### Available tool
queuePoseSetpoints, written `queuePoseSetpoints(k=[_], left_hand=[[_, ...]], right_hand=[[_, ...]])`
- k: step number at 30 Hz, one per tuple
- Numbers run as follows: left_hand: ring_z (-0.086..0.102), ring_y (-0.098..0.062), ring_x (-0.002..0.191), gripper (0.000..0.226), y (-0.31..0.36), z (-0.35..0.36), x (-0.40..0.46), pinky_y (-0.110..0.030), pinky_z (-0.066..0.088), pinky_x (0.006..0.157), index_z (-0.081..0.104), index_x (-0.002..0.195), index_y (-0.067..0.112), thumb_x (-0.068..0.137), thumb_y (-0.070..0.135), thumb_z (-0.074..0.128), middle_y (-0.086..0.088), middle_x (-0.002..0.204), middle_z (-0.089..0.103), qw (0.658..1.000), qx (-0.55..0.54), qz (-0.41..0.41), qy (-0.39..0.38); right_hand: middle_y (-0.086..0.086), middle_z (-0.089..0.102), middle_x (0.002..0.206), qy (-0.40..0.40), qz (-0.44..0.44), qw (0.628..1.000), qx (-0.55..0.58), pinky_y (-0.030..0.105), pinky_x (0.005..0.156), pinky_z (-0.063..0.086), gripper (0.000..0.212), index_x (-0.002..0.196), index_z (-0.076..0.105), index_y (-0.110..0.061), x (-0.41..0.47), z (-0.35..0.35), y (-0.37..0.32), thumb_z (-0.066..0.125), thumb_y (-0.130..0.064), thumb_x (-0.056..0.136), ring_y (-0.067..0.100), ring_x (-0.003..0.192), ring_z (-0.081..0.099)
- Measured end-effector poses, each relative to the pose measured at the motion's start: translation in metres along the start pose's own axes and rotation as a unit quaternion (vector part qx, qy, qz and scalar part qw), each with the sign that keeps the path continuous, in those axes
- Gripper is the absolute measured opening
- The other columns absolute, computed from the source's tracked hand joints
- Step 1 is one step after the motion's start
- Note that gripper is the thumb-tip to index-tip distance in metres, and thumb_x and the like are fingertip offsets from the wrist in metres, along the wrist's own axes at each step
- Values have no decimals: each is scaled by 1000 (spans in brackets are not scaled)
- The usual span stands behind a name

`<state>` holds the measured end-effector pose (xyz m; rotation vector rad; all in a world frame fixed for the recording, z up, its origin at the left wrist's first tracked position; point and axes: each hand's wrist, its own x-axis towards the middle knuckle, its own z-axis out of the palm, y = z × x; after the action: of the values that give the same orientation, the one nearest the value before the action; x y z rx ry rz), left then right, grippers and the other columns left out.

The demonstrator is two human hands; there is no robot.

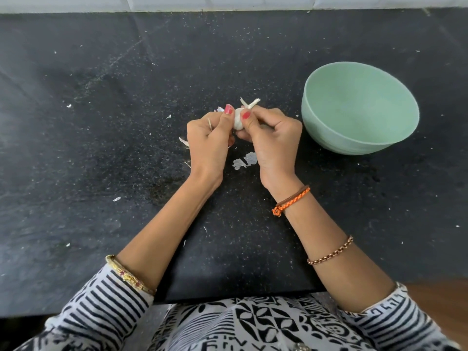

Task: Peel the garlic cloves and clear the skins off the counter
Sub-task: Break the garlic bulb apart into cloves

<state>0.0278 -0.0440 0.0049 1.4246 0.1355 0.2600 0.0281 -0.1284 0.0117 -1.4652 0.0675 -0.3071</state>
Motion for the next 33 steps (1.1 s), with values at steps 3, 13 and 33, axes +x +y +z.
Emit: queuePoseSetpoints(k=[3,13,33], left_hand=[[38,-16,53,42,-3,1,1,-19,34,48,56,60,-8,96,12,48,-13,62,51,1000,-4,-3,17],[46,-20,51,34,-2,-5,7,-25,38,46,64,65,1,94,12,53,-8,55,56,998,-16,-19,62],[49,-4,62,22,8,-13,8,-16,43,55,64,109,15,97,11,46,5,70,60,995,37,14,-93]], right_hand=[[11,61,79,2,-28,999,-34,24,58,56,19,97,67,-10,0,1,2,67,1,82,7,54,63],[-2,60,86,-27,-60,996,-63,21,61,56,19,100,69,-3,-6,6,9,64,4,82,10,67,65],[2,69,92,-137,122,983,3,20,77,54,28,111,65,-1,19,-20,-15,60,5,84,10,87,66]])
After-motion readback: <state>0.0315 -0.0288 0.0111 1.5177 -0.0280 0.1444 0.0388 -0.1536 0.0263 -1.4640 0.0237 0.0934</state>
